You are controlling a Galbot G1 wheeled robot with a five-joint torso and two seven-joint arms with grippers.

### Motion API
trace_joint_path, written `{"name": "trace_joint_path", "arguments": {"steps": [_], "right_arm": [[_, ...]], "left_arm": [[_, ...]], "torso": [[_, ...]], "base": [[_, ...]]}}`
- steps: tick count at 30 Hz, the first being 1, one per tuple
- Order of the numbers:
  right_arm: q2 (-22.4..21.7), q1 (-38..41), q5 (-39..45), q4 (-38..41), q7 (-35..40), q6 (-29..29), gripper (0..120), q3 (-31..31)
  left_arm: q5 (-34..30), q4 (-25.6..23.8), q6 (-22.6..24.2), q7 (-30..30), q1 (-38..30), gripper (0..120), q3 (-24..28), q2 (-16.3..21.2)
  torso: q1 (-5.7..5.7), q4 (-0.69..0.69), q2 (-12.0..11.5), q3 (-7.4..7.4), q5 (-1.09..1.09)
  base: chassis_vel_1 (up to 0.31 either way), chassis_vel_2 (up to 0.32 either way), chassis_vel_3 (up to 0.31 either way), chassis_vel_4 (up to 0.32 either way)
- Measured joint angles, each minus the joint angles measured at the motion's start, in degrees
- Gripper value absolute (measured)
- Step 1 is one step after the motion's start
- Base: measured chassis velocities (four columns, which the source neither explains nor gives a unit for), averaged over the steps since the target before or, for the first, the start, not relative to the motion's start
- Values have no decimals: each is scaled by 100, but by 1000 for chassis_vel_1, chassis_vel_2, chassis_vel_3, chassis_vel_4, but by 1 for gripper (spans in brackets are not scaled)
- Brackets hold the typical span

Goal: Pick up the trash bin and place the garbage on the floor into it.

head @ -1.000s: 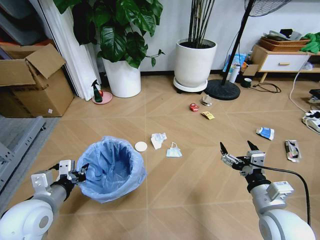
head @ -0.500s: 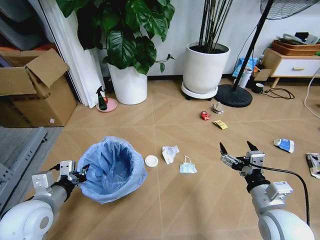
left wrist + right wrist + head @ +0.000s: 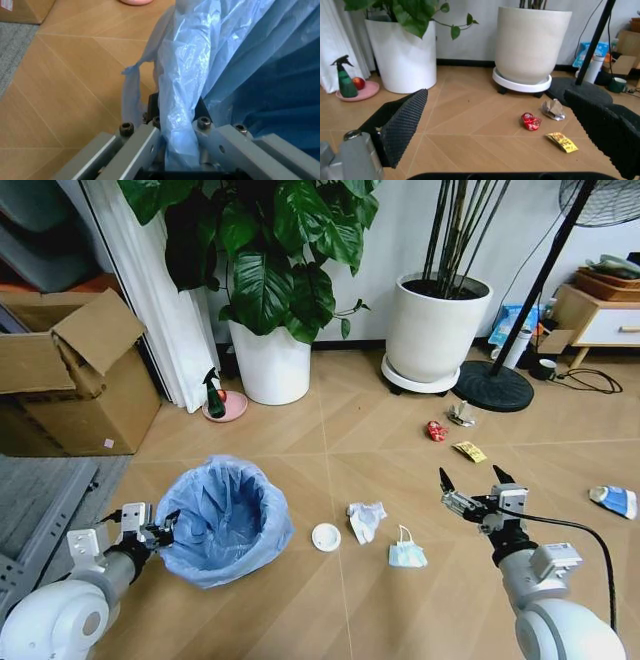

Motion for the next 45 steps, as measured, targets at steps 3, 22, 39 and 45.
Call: {"name": "trace_joint_path", "arguments": {"steps": [3, 22, 39, 45], "right_arm": [[-10, 43, 4, -89, 27, -10, 100, -1], [-399, 975, 550, -2564, -105, -299, 100, -581], [-969, 1826, 291, -4728, -1277, -194, 100, -908], [-959, 2085, 41, -5137, -1322, -80, 100, -1145]], "left_arm": [[8, 0, 0, 8, 4, 0, -1, -18], [14, 93, -19, 117, -68, 0, -5, 28], [27, 145, -28, 150, -77, 0, 67, 47], [31, 145, -29, 150, -75, 0, 81, 64]], "torso": [[-1, 0, 0, -2, 1], [-2, 0, 0, -1, 0], [-1, 0, 0, -1, 1], [-1, 1, 0, -1, -2]], "base": [[0, 0, 0, 0], [8, -15, -7, 15], [0, 0, 0, 0], [0, 0, 0, 0]]}}
